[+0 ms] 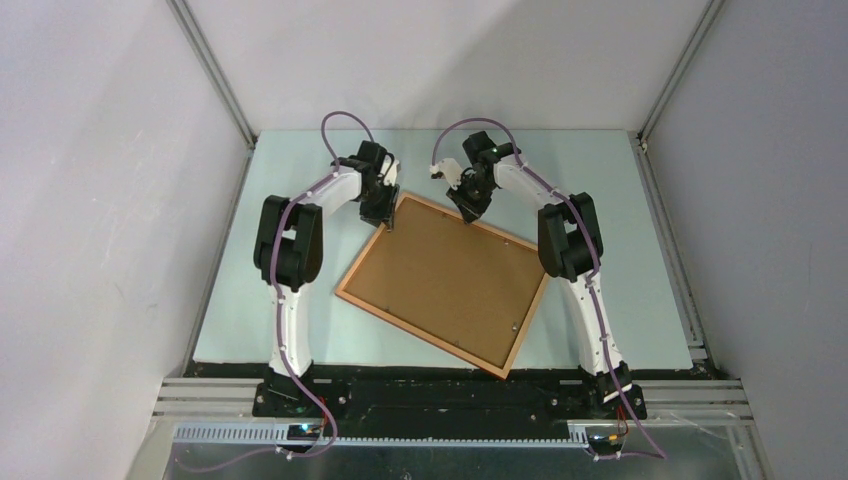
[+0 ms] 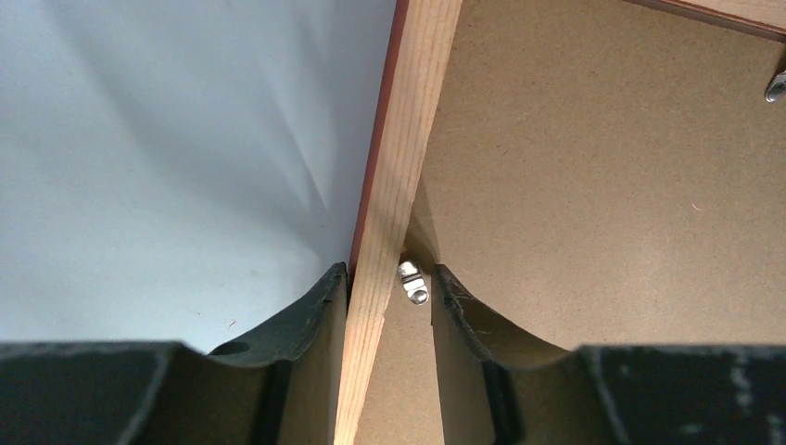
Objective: Put the photo into the frame
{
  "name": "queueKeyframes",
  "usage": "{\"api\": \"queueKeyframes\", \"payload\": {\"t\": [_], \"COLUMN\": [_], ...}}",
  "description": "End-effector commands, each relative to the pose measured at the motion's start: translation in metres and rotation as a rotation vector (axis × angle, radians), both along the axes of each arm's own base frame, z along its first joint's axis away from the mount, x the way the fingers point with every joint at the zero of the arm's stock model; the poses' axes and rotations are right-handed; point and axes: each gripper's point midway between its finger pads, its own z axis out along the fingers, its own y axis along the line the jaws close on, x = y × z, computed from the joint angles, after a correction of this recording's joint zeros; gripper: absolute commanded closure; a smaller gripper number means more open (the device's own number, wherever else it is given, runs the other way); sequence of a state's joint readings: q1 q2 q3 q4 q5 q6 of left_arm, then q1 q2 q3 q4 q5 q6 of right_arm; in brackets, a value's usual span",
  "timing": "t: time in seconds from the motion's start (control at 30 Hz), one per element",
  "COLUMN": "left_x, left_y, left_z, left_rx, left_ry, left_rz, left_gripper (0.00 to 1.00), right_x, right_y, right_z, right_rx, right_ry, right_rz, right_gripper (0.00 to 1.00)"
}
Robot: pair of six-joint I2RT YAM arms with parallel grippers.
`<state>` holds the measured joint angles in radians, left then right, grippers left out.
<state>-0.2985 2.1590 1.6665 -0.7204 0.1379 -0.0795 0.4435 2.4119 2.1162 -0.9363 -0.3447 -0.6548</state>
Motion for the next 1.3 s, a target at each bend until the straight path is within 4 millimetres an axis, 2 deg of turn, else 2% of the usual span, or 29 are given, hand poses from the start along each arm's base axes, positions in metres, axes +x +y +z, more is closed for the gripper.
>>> {"api": "queueKeyframes", "payload": {"t": [0.0, 0.33, 0.43, 0.8, 0.87, 0.93, 1.07, 1.17, 1.27], "left_x": [-0.001, -0.003, -0.004, -0.007, -0.007, -0.006, -0.006, -0.005, -0.004], "left_y": [-0.005, -0.001, -0.002, -0.003, -0.004, -0.004, -0.003, -0.002, 0.000], "left_z": [0.001, 0.004, 0.005, 0.010, 0.013, 0.016, 0.023, 0.027, 0.030], "left_rx": [0.007, 0.026, 0.023, 0.012, 0.007, 0.003, 0.006, 0.004, 0.003], "left_ry": [-0.006, -0.017, -0.018, -0.023, -0.027, -0.034, -0.052, -0.060, -0.069], "left_rz": [-0.006, 0.000, -0.003, -0.015, -0.018, -0.020, -0.023, -0.022, -0.022], "left_gripper": [0.62, 0.68, 0.73, 0.73, 0.70, 0.57, 0.37, 0.28, 0.22], "right_x": [-0.003, -0.004, -0.004, -0.003, -0.002, -0.001, 0.002, 0.005, 0.006], "right_y": [0.016, 0.015, 0.015, 0.013, 0.013, 0.013, 0.010, 0.007, 0.003], "right_z": [0.021, 0.018, 0.017, 0.019, 0.019, 0.021, 0.029, 0.038, 0.048], "right_rx": [0.061, 0.054, 0.051, 0.047, 0.046, 0.046, 0.051, 0.048, 0.043], "right_ry": [-0.023, -0.017, -0.016, -0.023, -0.027, -0.035, -0.059, -0.090, -0.111], "right_rz": [0.008, 0.009, 0.009, 0.003, -0.003, -0.008, -0.025, -0.034, -0.049], "right_gripper": [1.00, 1.00, 1.00, 1.00, 1.00, 0.98, 0.85, 0.73, 0.67]}}
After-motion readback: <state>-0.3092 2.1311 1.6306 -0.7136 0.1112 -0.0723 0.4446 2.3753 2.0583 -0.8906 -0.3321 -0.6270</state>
